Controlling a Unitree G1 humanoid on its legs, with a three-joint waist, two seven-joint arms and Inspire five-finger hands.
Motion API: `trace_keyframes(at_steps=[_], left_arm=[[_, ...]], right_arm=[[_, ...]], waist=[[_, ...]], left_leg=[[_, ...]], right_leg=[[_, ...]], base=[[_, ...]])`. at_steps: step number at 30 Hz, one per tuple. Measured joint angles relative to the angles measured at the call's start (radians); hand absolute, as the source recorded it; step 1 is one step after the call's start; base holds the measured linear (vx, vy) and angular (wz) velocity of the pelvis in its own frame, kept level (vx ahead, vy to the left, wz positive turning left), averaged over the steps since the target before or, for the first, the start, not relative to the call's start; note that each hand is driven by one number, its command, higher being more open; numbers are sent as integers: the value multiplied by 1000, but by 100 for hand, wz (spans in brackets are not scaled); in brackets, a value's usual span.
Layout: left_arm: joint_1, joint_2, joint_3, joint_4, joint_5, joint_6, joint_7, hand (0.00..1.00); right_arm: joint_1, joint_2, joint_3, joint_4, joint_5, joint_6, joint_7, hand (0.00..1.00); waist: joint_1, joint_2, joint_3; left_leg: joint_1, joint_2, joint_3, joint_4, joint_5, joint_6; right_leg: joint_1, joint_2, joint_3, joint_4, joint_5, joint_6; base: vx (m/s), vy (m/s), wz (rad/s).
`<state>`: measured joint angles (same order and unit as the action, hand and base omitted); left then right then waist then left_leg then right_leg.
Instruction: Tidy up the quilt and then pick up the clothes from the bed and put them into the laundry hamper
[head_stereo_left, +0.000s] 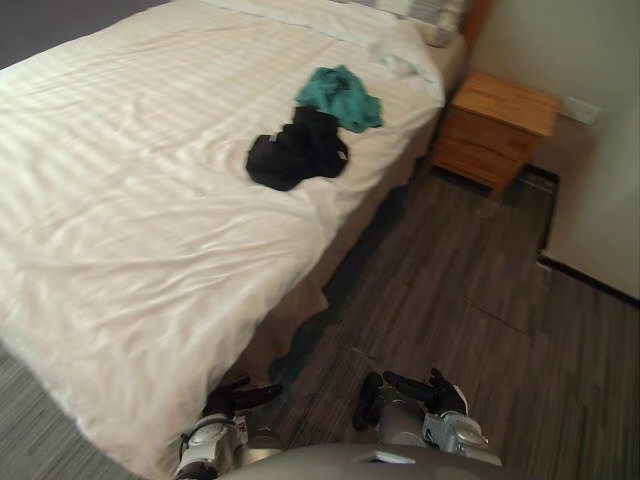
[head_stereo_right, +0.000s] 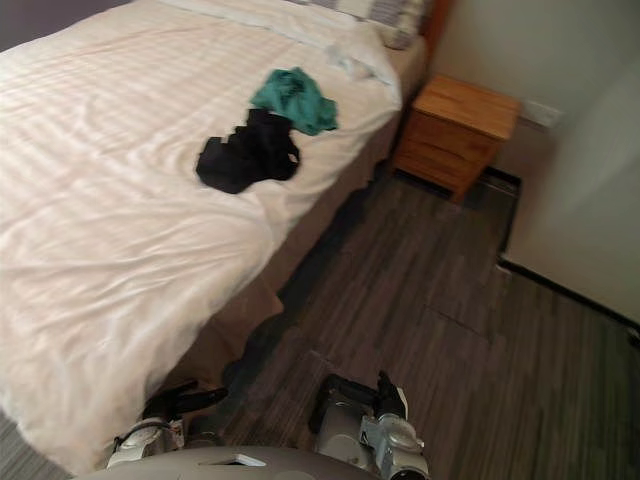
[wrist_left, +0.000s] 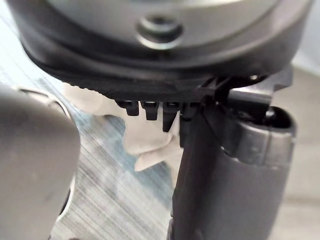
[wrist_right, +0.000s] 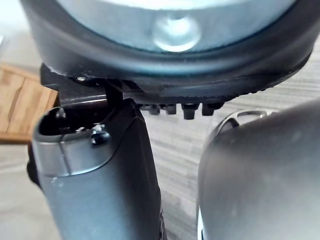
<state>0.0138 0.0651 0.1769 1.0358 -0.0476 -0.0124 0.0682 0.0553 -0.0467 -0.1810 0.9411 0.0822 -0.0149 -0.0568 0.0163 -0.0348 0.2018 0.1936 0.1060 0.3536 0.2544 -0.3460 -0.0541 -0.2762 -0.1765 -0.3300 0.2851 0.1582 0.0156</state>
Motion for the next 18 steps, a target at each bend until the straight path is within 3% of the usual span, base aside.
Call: trace_keyframes(at_steps=[1,2,3,4,5,6,7,8,9,10,13,18], left_arm=[[9,-12,-6,7,13,-3,-5,100],[-1,-24,-33,0,24,-10,-6,100],[-10,-20,-76,-9,26,-10,-5,100],[-8,-9,-95,-16,28,-11,-6,100],[-12,-13,-115,-6,29,-13,-11,100],[-15,-19,-133,9,29,-8,-17,100],[-14,-23,-134,15,30,-8,-18,100],[-10,-33,-144,13,31,-15,-16,100],[-21,-11,-161,14,34,-16,-13,100],[-30,-11,-171,18,48,-10,-3,100],[-23,-15,-170,21,53,-15,4,100],[-26,-45,-166,17,41,-39,21,100]], right_arm=[[-13,-14,-1,6,2,-4,0,100],[-45,-31,-46,17,11,12,5,100],[-40,-45,-46,43,1,10,1,100],[-38,-51,-46,60,0,9,-2,100],[-38,-58,-47,85,-11,8,-3,100],[-46,-69,-47,97,-40,8,-3,100],[-56,-70,-54,112,-42,10,-3,100],[-70,-69,-106,120,-49,27,-8,100],[-52,-59,-110,131,-63,30,-13,100],[-61,-57,-115,143,-78,30,-17,100],[-49,-58,-114,147,-115,30,-27,100],[-8,-66,-122,170,-114,32,-41,100]], waist=[[6,34,-9],[-29,52,-8],[-38,45,-9],[-40,47,-9],[-44,53,-12],[-43,74,-16],[-38,93,-25],[-30,114,-29],[-40,67,-30],[-51,88,-14],[-52,96,-18],[-70,109,-15]], left_leg=[[-6,23,15,-26,21,6],[-15,44,58,-50,64,-53],[-10,41,54,-52,71,-62],[-11,35,54,-46,72,-66],[-26,34,42,-36,70,-68],[-56,19,-25,-66,55,-22],[-75,6,-59,-100,65,5],[-80,17,-39,-137,135,-12],[-68,-15,-15,-133,144,-26],[-64,21,20,-116,135,-36],[-73,67,108,-54,139,-37],[-92,67,74,5,144,-38]], right_leg=[[-8,32,34,-33,13,12],[-64,0,32,281,-203,-89],[-44,-31,31,397,-295,-70],[-26,-37,38,380,-334,-37],[9,21,53,286,-357,-14],[36,86,112,125,-301,-19],[65,130,129,5,-232,-1],[68,93,49,121,-305,-83],[99,35,35,100,-369,16],[120,83,62,39,-322,16],[178,167,155,-151,-199,-8],[227,187,199,-272,-125,-14]], base=[[-204,-25,-121],[-146,-60,-61],[-11,-76,-33],[16,-123,-33],[-50,-143,-80],[-114,-112,-105],[-116,-51,-139],[-72,-32,-112],[-66,-102,-112],[-57,-105,-75],[-14,-85,-116],[-1,2,-32]])
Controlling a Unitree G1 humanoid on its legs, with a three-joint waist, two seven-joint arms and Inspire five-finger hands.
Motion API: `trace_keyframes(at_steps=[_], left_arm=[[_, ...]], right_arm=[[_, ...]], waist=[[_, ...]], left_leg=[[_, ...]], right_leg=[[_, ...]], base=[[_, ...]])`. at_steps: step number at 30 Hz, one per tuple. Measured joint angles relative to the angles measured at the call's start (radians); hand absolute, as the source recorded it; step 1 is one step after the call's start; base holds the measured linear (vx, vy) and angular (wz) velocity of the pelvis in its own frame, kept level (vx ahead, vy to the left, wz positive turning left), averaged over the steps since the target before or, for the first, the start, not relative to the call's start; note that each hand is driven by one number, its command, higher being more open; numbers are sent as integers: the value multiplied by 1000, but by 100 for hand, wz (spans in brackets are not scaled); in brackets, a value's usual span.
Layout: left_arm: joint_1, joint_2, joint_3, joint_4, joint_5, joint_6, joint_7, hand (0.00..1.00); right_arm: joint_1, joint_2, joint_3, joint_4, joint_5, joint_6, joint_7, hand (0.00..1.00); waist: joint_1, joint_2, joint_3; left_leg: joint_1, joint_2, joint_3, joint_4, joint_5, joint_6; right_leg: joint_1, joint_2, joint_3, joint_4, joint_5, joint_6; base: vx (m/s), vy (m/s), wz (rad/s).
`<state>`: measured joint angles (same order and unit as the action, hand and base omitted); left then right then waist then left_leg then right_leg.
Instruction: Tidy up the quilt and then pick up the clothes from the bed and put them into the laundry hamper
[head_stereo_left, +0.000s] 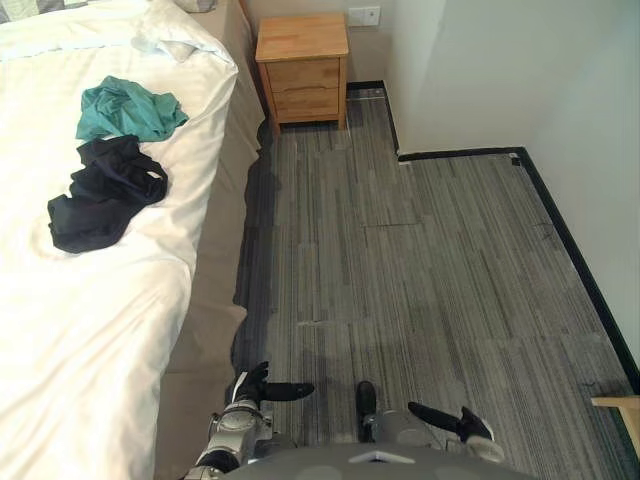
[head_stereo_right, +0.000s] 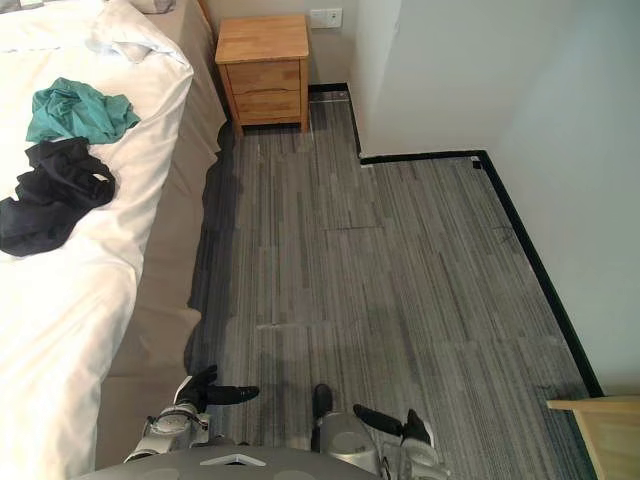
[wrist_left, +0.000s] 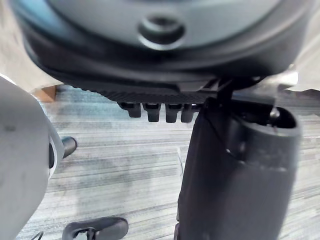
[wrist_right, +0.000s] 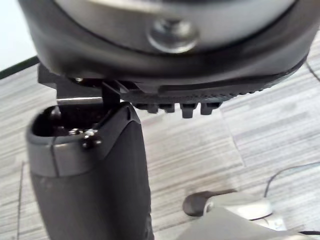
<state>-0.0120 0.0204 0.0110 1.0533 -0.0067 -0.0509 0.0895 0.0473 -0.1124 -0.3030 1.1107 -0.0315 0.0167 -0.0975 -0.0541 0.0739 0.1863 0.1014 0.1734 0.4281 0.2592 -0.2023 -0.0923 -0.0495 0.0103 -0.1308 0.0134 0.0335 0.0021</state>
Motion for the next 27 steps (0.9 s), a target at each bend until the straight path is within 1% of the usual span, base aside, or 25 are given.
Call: trace_keyframes(at_steps=[1,3,5,7,8,12,13,23,27], left_arm=[[1,-3,6,3,-18,1,5,100],[3,-6,8,9,-36,1,13,100],[9,-4,9,11,-40,2,15,100],[19,3,18,16,-40,3,16,100],[22,8,27,19,-40,8,17,100],[25,17,40,48,-35,12,20,100],[14,36,86,88,-40,10,35,100],[14,36,87,88,-33,11,34,100],[12,36,86,87,-18,10,32,100]], right_arm=[[1,-2,0,15,0,-1,-2,100],[-7,-8,2,16,0,-2,-9,100],[-11,-10,2,16,1,-3,-19,100],[-14,-10,1,27,1,-2,-20,100],[-15,-9,1,33,2,-2,-21,100],[-10,0,-1,36,3,-2,-25,100],[-21,4,42,56,9,-17,-20,100],[-21,4,40,53,10,-17,-19,100],[-18,7,36,47,37,-23,-17,100]], waist=[[0,0,2],[2,2,6],[4,5,5],[5,10,3],[7,10,4],[2,1,9],[-2,-47,11],[-7,-47,11],[-11,-43,15]], left_leg=[[-16,-13,-66,26,4,4],[-24,-38,-151,32,16,4],[-20,-49,-148,10,28,2],[7,-49,-127,-59,28,2],[23,-50,-132,-101,28,2],[63,-57,-189,-175,28,2],[108,-83,-216,-210,12,16],[108,-83,-214,-211,12,16],[79,-76,-225,-212,12,16]], right_leg=[[2,-9,3,-2,4,-1],[2,-24,3,-1,7,2],[3,-34,1,-8,13,8],[31,-28,-13,-68,46,11],[42,-23,-25,-94,60,11],[74,-23,-75,-99,62,14],[103,-45,-85,-101,72,33],[103,-44,-82,-101,71,33],[80,-42,-90,-101,66,34]], base=[[-28,49,-5],[-53,83,3],[-62,107,18],[-44,107,23],[-30,80,21],[-50,92,39],[-27,38,15],[0,0,0],[0,-4,3]])
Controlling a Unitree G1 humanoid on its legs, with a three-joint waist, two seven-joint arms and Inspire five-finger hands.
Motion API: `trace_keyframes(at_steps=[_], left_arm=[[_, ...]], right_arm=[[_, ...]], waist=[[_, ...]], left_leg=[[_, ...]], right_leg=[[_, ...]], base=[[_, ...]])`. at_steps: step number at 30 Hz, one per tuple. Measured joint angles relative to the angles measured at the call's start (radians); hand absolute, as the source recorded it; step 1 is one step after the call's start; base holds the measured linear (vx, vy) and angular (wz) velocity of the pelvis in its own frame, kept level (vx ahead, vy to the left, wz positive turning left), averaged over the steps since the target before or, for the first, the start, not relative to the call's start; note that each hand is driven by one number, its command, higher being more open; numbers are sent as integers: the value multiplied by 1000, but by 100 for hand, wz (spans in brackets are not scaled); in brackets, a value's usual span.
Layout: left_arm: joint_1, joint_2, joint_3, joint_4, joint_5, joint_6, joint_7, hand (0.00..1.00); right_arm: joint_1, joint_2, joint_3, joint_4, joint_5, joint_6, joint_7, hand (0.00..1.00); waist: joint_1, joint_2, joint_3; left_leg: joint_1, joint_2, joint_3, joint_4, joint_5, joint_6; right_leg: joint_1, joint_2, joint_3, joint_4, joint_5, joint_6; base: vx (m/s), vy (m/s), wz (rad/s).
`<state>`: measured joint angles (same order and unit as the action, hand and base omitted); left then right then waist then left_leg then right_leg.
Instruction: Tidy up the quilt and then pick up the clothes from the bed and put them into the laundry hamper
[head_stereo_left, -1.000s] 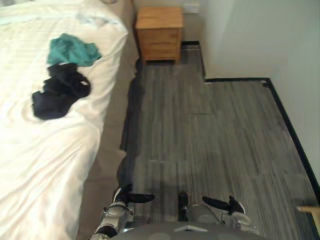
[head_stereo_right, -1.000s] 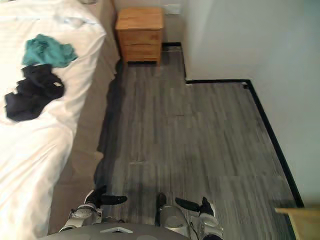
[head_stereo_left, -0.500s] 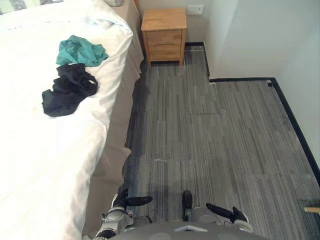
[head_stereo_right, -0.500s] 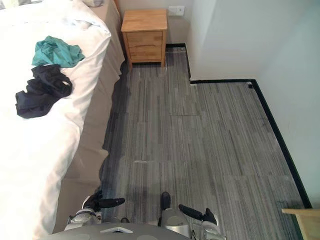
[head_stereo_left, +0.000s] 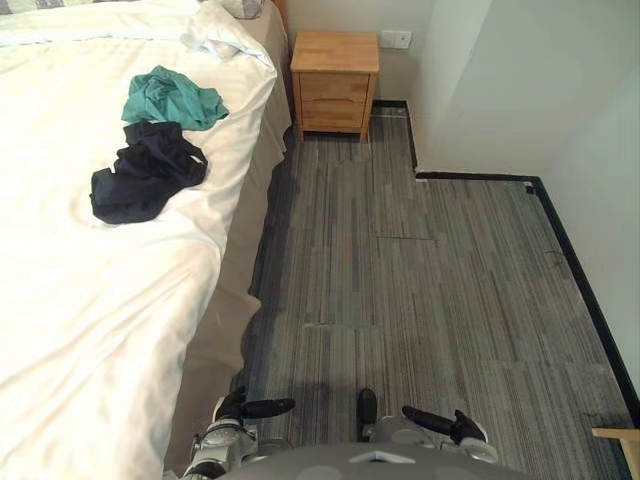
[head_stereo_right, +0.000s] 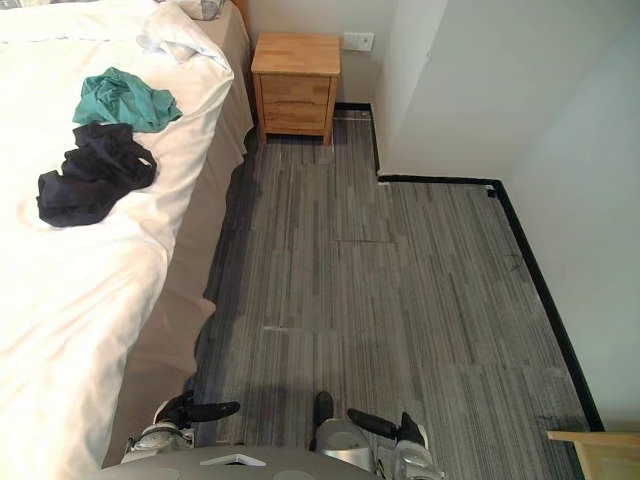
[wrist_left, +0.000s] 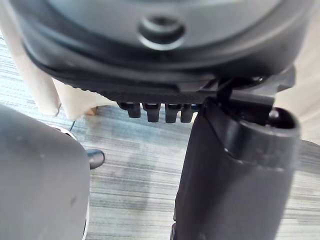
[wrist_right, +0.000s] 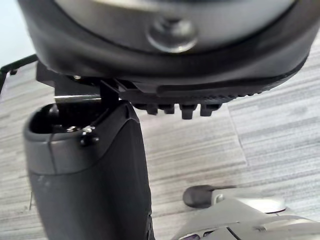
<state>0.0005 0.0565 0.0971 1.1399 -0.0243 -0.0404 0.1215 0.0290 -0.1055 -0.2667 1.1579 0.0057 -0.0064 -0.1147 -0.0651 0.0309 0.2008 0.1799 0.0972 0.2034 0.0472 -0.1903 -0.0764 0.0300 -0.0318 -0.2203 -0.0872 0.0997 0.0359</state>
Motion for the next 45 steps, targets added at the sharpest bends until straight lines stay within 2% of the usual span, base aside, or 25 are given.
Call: trace_keyframes(at_steps=[2,4,5,9,11,15,17,19,20,21,22,25,27,28,29,30,31,33,36,37,38,39,40,41,45], left_arm=[[0,-1,0,-2,3,0,-1,100],[4,-1,22,-10,4,1,-3,100],[4,1,38,-17,3,1,-4,100],[6,-16,118,-109,-9,-3,-2,100],[9,-29,134,-128,-11,-5,7,100],[5,-28,112,-131,-46,-18,10,100],[4,-27,102,-133,-48,-22,12,100],[4,-27,77,-139,-54,-23,19,100],[3,-27,72,-148,-60,-23,19,100],[1,-15,64,-148,-59,-25,19,100],[2,-6,58,-149,-58,-26,19,100],[3,11,76,-144,-65,-17,17,100],[4,26,60,-125,-60,2,0,100],[6,32,56,-117,-56,7,-5,100],[8,40,50,-101,-45,23,-16,100],[10,41,35,-87,-43,27,-19,100],[9,44,35,-83,-43,27,-20,100],[0,38,24,-68,-43,27,-16,100],[3,19,15,-69,-43,26,4,100],[1,17,13,-70,-41,22,13,100],[1,12,12,-71,-39,21,14,100],[1,6,18,-71,-37,19,15,100],[3,0,20,-70,-36,19,17,100],[9,-22,43,-67,-33,19,21,100],[7,-42,80,-56,-3,12,7,100]], right_arm=[[2,1,-11,-9,12,0,0,100],[2,2,-18,-36,33,0,2,100],[3,5,-17,-37,44,-2,2,100],[19,17,-16,-67,56,-2,-5,100],[33,16,-20,-85,58,-2,-12,100],[12,23,-41,-72,58,1,-23,100],[2,24,-45,-66,58,1,-23,100],[-2,17,-48,-61,57,1,-22,100],[2,16,-47,-54,56,2,-22,100],[-9,27,-48,-53,55,1,-23,100],[-12,38,-49,-54,54,0,-22,100],[-15,71,-87,-54,53,3,-1,100],[-13,78,-97,-56,52,3,5,100],[-13,81,-98,-59,52,2,7,100],[-12,83,-96,-67,52,2,11,100],[-7,82,-96,-78,52,2,13,100],[-5,81,-96,-84,52,0,13,100],[-10,68,-101,-92,56,0,13,100],[-12,57,-106,-103,61,-5,14,100],[-16,58,-102,-113,61,-6,14,100],[-17,59,-100,-112,65,-5,14,100],[-16,59,-99,-111,95,-4,19,100],[-17,56,-99,-109,98,-2,20,100],[-35,33,-98,-109,98,-1,21,100],[-39,31,-116,-79,97,2,17,100]], waist=[[-8,5,6],[-19,23,20],[-14,14,24],[30,1,61],[36,5,61],[39,-6,64],[41,-9,65],[51,1,59],[68,0,56],[74,-15,46],[72,-33,37],[81,-77,19],[76,-90,23],[68,-89,25],[53,-95,23],[38,-95,23],[33,-95,23],[23,-74,36],[2,-32,60],[-14,-29,61],[-17,-31,60],[-18,-35,63],[-15,-29,64],[3,15,68],[3,20,61]], left_leg=[[-16,6,-11,-1,-8,-14],[-42,42,-19,65,-38,-61],[-57,49,-23,117,-47,-75],[-279,97,-52,673,32,-109],[-359,105,-35,761,-33,-71],[-410,27,5,470,-35,-45],[-425,-35,13,227,60,-37],[-451,-46,19,89,146,-28],[-458,-42,32,101,241,19],[-447,-61,56,107,262,88],[-446,-74,61,110,241,90],[-397,-115,77,140,171,151],[-283,-142,58,131,87,153],[-251,-148,49,123,68,147],[-184,-154,30,111,43,139],[-122,-155,13,90,27,136],[-93,-153,2,79,23,135],[-5,-120,-40,44,10,120],[40,-57,-80,38,0,103],[47,-31,-99,36,-16,76],[52,-25,-103,34,-30,54],[82,-2,-115,25,-68,17],[97,13,-119,18,-77,5],[100,46,-109,20,-72,-1],[160,103,-125,69,34,-30]], right_leg=[[-9,6,-13,2,-17,-9],[-9,22,-21,24,-56,-27],[-10,23,-20,37,-69,-24],[30,14,8,115,-158,-55],[74,11,36,120,-199,-54],[123,-34,68,111,-227,-24],[165,-68,77,81,-248,9],[200,-74,83,63,-271,46],[220,-84,95,65,-290,75],[222,-101,112,81,-294,80],[200,-117,117,109,-289,84],[111,-162,187,386,-283,92],[-7,-180,246,773,-163,233],[-40,-182,251,880,-159,232],[-100,-204,208,1061,-178,199],[-155,-237,126,1160,-215,133],[-179,-253,83,1177,-242,97],[-255,-247,-44,1052,-323,36],[-297,-160,-69,705,-317,30],[-316,-133,-16,425,-234,52],[-318,-134,11,327,-192,58],[-325,-138,38,249,-46,67],[-317,-122,37,252,27,44],[-338,-83,31,311,-26,12],[-322,-67,-7,548,-243,-38]], base=[[34,-22,17],[89,-27,22],[98,-5,11],[172,-109,-16],[253,-60,-39],[321,35,-37],[397,130,-23],[401,188,-26],[602,317,-37],[605,318,-35],[613,313,-14],[491,252,4],[449,228,7],[420,172,31],[503,121,41],[511,89,44],[545,25,50],[455,-76,54],[389,-213,65],[418,-328,80],[537,-437,97],[374,-313,59],[477,-396,27],[431,-379,-9],[422,-362,18]])
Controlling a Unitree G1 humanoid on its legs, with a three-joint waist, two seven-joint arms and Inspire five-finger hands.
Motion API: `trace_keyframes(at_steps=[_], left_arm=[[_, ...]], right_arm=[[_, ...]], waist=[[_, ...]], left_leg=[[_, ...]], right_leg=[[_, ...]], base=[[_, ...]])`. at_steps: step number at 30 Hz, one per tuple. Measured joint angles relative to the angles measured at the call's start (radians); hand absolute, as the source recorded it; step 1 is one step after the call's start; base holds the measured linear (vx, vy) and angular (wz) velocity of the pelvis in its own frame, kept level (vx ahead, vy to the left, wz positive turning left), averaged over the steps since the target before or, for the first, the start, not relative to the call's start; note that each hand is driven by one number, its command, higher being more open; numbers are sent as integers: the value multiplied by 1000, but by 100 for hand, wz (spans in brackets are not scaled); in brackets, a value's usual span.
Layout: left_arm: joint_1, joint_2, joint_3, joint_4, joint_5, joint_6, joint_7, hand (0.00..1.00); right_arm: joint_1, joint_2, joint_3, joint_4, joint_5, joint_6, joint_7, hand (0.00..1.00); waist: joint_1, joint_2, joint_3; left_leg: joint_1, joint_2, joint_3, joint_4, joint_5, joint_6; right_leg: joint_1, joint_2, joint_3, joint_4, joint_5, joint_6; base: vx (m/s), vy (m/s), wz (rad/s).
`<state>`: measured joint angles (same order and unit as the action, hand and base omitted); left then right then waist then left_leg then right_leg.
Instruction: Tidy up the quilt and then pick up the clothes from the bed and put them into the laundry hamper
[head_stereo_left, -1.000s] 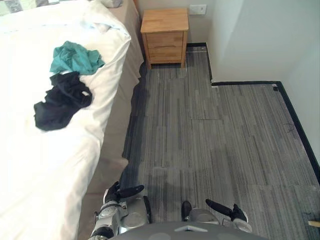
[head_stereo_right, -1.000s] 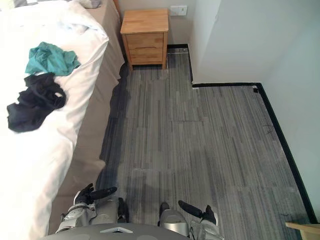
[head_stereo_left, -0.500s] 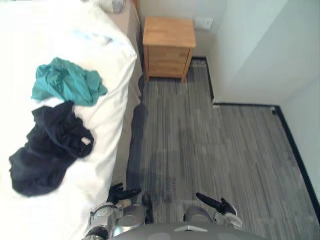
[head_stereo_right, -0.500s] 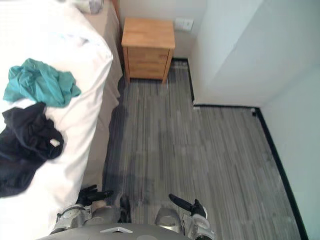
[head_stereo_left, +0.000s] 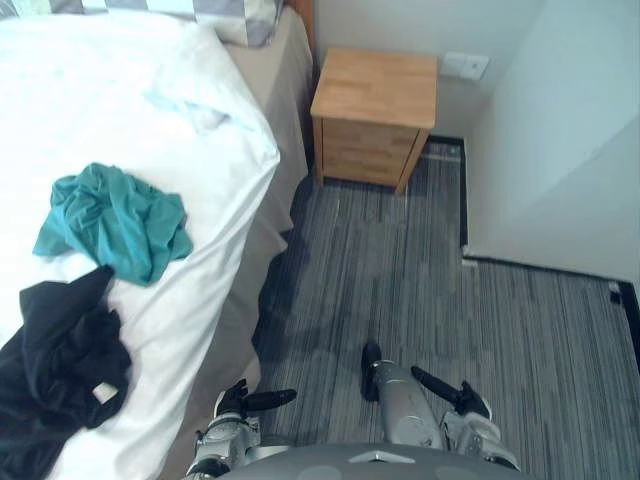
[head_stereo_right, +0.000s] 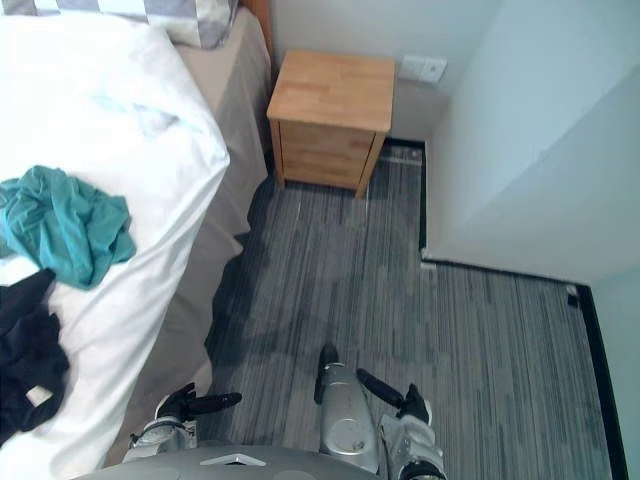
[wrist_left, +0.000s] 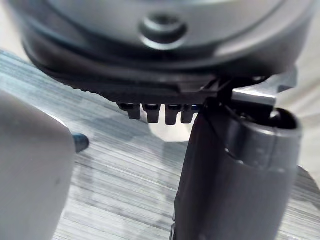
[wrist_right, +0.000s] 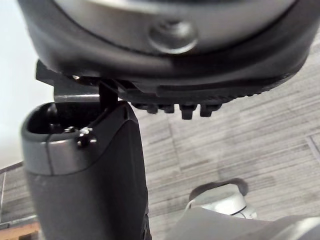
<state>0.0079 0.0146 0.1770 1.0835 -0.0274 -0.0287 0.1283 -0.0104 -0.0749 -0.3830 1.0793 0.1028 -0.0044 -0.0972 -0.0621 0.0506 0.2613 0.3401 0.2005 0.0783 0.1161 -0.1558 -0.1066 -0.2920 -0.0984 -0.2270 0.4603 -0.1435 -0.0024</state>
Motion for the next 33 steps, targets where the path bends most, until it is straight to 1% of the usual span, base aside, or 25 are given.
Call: trace_keyframes(at_steps=[2,3,4,5,6,8,10,12,13,14,15,16,18,19,21,22,23,24,25,26,27,29,30,32,33], left_arm=[[2,-7,13,4,0,-19,-4,100],[3,-10,48,-4,-1,-21,-9,100],[4,-9,72,-16,-5,-19,-8,100],[10,-5,91,-34,-31,-19,-7,100],[14,-2,111,-58,-74,-21,-1,100],[18,-7,114,-73,-106,-32,8,100],[18,-10,112,-79,-130,-44,12,100],[17,-11,108,-79,-131,-49,13,100],[19,-11,89,-69,-130,-48,10,100],[13,-8,88,-64,-134,-43,7,100],[14,3,86,-64,-124,-31,0,100],[8,13,86,-65,-130,-15,-26,100],[-7,22,91,-51,-156,22,-50,100],[-8,26,114,-42,-168,40,-50,100],[-8,39,130,-24,-167,49,-40,100],[-10,39,130,-17,-166,50,-32,100],[-8,43,123,-11,-165,55,-21,100],[-7,59,93,-1,-162,56,-21,100],[-6,71,72,8,-161,56,-24,100],[-5,81,35,22,-155,57,-26,100],[-5,85,17,30,-143,57,-26,100],[-6,84,-15,28,-101,46,-25,100],[-6,75,-25,27,-77,31,-20,100],[-4,64,-37,25,-79,17,-5,100],[-2,64,-45,22,-78,8,3,100]], right_arm=[[-1,-4,1,9,-11,0,0,100],[0,-5,6,9,-19,1,-1,100],[-2,-5,22,8,-19,1,-2,100],[3,-9,43,8,-19,0,-6,100],[7,-9,60,9,-18,0,-11,100],[6,-4,69,9,-18,-2,-18,100],[-10,10,70,19,-17,1,-19,100],[-28,28,70,31,-17,1,-18,100],[-28,25,69,30,-17,1,-6,100],[-30,30,70,32,-17,1,-2,100],[-21,44,73,26,-16,5,-1,100],[-17,52,70,26,-16,5,2,100],[-18,55,58,31,-17,11,1,100],[-16,71,39,31,-17,12,1,100],[-12,80,20,36,-18,13,4,100],[-12,81,22,38,-18,12,4,100],[-13,74,33,37,-18,12,3,100],[-12,70,38,22,-17,13,0,100],[-13,70,30,12,-10,16,0,100],[-8,71,27,4,-10,14,-1,100],[-5,67,23,4,-11,12,-1,100],[-6,60,27,4,-11,11,-1,100],[-9,52,29,0,-10,9,-1,100],[-12,38,41,-15,-11,9,-2,100],[-9,37,43,-14,-12,7,-3,100]], waist=[[7,10,-7],[6,12,-9],[7,7,-5],[16,2,4],[37,-6,7],[53,-23,9],[61,-20,7],[60,-22,8],[61,-13,1],[73,-24,0],[81,-49,-18],[85,-64,-23],[87,-66,-23],[85,-78,-26],[87,-87,-33],[86,-86,-33],[84,-88,-32],[73,-98,-28],[60,-102,-25],[38,-115,-24],[29,-119,-24],[23,-112,-27],[15,-98,-27],[1,-74,-30],[2,-75,-32]], left_leg=[[-37,35,-29,121,11,-4],[-114,57,-79,297,39,-10],[-202,70,-122,480,88,-11],[-304,85,-137,697,95,-15],[-374,88,-105,820,58,-30],[-435,86,-52,849,12,-33],[-506,44,12,722,-62,-26],[-507,-22,41,508,-74,-26],[-490,-80,68,233,28,63],[-469,-103,84,210,51,87],[-450,-134,115,157,67,97],[-460,-153,127,156,70,101],[-453,-155,141,158,65,111],[-427,-154,155,143,61,116],[-376,-153,183,94,43,118],[-347,-149,195,63,28,109],[-292,-140,221,-3,3,81],[-241,-146,236,-53,-2,75],[-220,-152,235,-65,-2,75],[-179,-159,235,-64,-3,83],[-140,-157,232,-62,-10,88],[-118,-137,224,-52,-10,88],[-119,-113,207,-38,-11,67],[-122,-69,180,-30,-11,40],[-122,-53,158,-34,-17,10]], right_leg=[[53,31,-20,-28,-24,-13],[109,51,-43,-76,-29,-18],[163,66,-58,-126,-31,-22],[235,83,-71,-182,-31,-31],[300,89,-75,-217,-27,-44],[360,89,-74,-257,-23,-41],[437,76,-70,-312,-14,-30],[467,52,-68,-329,-1,-7],[477,34,-51,-331,-8,25],[484,14,-28,-332,-18,39],[480,-4,-3,-358,-2,59],[490,-18,14,-400,22,69],[513,-26,36,-429,63,70],[523,-26,60,-426,71,77],[511,-22,94,-376,66,80],[484,-20,107,-315,52,96],[397,-24,137,-123,14,140],[293,-45,142,112,16,164],[252,-64,131,218,31,174],[200,-106,99,367,34,155],[180,-143,54,449,-20,94],[147,-171,2,423,-88,85],[130,-162,-18,327,-107,70],[120,-130,-8,100,-92,82],[124,-121,41,-93,-31,82]], base=[[347,-283,23],[325,-246,35],[395,-219,41],[332,-147,28],[379,-152,7],[281,-76,-9],[357,46,-10],[316,157,-15],[320,208,-19],[384,209,-11],[336,159,4],[325,130,17],[296,139,17],[227,81,2],[178,24,-28],[154,22,-62],[113,14,-67],[128,8,-55],[140,-4,-18],[192,-18,8],[180,-35,12],[177,-111,19],[252,-240,32],[321,-359,43],[295,-379,48]])
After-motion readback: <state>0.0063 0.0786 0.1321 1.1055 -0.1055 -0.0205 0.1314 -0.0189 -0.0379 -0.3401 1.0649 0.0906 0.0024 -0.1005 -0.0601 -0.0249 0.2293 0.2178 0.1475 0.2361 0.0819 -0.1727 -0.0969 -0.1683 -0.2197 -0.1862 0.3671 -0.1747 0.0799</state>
